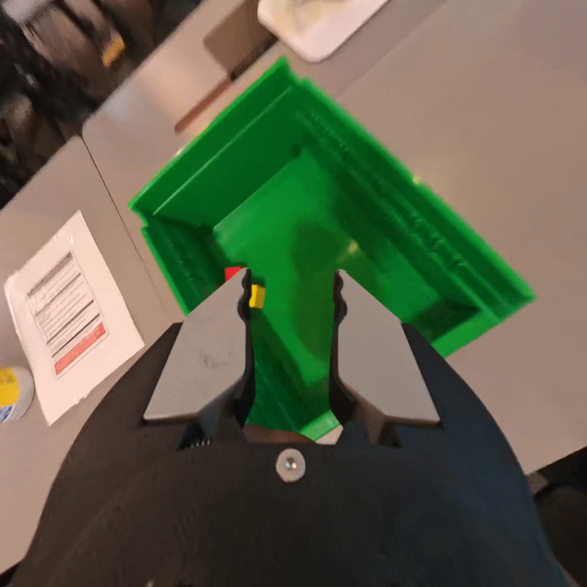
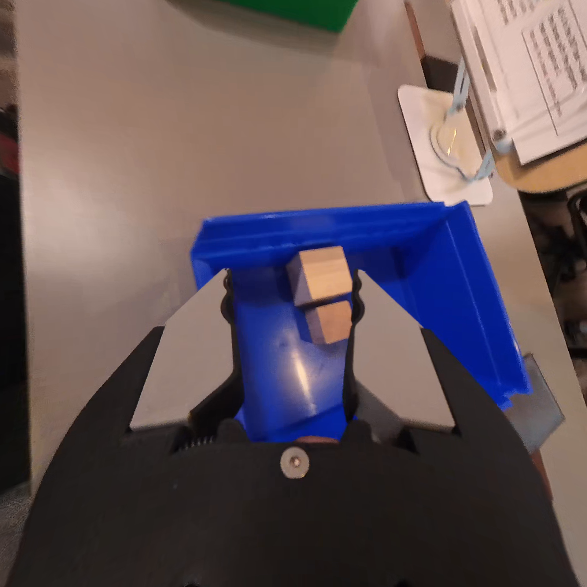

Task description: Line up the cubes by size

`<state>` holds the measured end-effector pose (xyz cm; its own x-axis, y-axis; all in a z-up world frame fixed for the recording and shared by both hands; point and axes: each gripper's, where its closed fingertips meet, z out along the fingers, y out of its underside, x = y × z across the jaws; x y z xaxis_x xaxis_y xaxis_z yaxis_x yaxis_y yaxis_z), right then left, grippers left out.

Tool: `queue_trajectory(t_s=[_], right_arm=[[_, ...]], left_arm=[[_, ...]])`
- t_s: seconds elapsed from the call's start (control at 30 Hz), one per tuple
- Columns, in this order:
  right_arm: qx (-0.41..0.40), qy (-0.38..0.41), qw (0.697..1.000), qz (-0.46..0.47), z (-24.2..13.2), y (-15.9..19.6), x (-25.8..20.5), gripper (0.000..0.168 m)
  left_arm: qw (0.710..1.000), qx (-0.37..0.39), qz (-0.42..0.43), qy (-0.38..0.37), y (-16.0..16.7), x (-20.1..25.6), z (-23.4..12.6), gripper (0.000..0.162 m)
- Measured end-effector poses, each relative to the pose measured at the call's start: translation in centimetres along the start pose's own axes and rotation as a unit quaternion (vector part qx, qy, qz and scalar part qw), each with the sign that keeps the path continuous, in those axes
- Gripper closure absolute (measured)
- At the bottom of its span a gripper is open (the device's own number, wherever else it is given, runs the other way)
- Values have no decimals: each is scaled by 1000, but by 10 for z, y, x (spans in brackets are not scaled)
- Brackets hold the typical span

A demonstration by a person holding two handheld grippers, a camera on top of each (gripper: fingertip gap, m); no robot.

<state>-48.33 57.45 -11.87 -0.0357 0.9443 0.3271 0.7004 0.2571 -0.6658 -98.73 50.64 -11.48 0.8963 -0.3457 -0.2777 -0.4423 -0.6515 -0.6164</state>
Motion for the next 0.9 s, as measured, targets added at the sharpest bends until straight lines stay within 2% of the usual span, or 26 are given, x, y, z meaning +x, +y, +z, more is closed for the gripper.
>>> queue_trajectory(t_s=[0.1,0.2,0.37,0.5,0.7,0.77,0.9], right_arm=[[40,-19,999,-9,-4,-12,-32,95],[61,-35,997,-16,-5,-16,-56,95],[64,-40,997,-25,-9,-15,-74,95],[82,-47,995,-23,-18,-19,-79,96],[117,-54,992,-21,-28,-26,-87,100],[108,-48,993,-25,-29,-23,-87,101],[122,-58,991,-20,-36,-27,-92,105]], left_arm=[[995,-102,-19,-8,18,-29,36,110],[981,-192,-28,-5,42,-38,71,106],[955,-295,11,-25,73,-42,99,105],[943,-330,43,-23,80,-43,104,105],[918,-390,74,-9,101,-47,107,115],[919,-385,85,-25,100,-55,110,132],[930,-357,91,-4,92,-49,104,136]])
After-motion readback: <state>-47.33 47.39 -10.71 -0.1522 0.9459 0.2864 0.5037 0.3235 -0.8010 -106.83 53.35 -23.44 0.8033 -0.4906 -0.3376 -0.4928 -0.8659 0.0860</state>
